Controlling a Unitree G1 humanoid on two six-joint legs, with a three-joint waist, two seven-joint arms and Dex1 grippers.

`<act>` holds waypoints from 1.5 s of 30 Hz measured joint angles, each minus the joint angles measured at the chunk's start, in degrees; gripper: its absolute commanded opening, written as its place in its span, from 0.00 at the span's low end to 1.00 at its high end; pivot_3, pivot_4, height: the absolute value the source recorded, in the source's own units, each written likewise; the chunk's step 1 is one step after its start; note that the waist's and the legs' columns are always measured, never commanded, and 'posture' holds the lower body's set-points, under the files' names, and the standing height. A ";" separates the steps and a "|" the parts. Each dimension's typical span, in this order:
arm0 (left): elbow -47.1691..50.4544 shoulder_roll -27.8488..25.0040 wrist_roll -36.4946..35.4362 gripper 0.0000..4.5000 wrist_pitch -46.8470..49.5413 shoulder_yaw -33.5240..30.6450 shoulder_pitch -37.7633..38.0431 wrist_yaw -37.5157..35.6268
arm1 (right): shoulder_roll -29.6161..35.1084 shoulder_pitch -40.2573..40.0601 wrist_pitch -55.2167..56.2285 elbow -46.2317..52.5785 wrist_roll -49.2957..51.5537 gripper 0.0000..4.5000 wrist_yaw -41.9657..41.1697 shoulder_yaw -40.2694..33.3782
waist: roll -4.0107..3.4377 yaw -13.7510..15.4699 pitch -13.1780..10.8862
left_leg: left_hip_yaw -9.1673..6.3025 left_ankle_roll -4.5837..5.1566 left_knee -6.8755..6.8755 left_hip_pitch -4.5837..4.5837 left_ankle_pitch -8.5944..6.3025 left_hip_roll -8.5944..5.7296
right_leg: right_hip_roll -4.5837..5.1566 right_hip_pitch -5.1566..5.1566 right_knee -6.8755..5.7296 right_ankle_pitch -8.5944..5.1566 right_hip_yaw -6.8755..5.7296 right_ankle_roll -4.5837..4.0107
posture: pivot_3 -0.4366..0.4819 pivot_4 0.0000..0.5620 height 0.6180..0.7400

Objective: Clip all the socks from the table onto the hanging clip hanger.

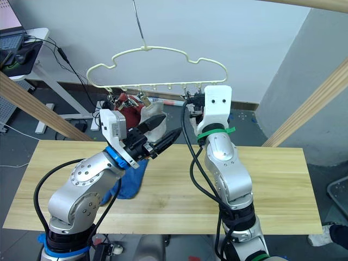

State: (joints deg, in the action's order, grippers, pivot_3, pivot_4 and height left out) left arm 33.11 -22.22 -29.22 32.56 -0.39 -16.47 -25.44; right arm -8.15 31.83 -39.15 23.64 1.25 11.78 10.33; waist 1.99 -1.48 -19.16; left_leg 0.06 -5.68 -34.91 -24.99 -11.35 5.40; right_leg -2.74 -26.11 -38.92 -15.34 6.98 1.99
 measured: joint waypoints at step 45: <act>0.85 0.12 0.12 0.73 0.60 0.09 0.44 1.19 | -0.09 -0.47 3.53 -2.45 1.69 0.52 0.64 1.08 | 0.00 0.10 0.00 | -0.02 0.00 0.00 -0.01 0.00 0.00 | 0.00 0.00 -0.01 0.00 -0.02 -0.01 | 0.60 0.61 1.00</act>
State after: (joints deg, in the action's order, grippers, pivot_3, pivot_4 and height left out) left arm 33.96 -22.10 -29.10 33.16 -0.30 -16.03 -24.26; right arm -8.24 31.36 -35.63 21.19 2.95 12.42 11.42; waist 1.99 -1.37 -19.16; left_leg 0.04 -5.68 -34.91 -25.00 -11.35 5.40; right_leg -2.74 -26.11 -38.94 -15.34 6.96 1.98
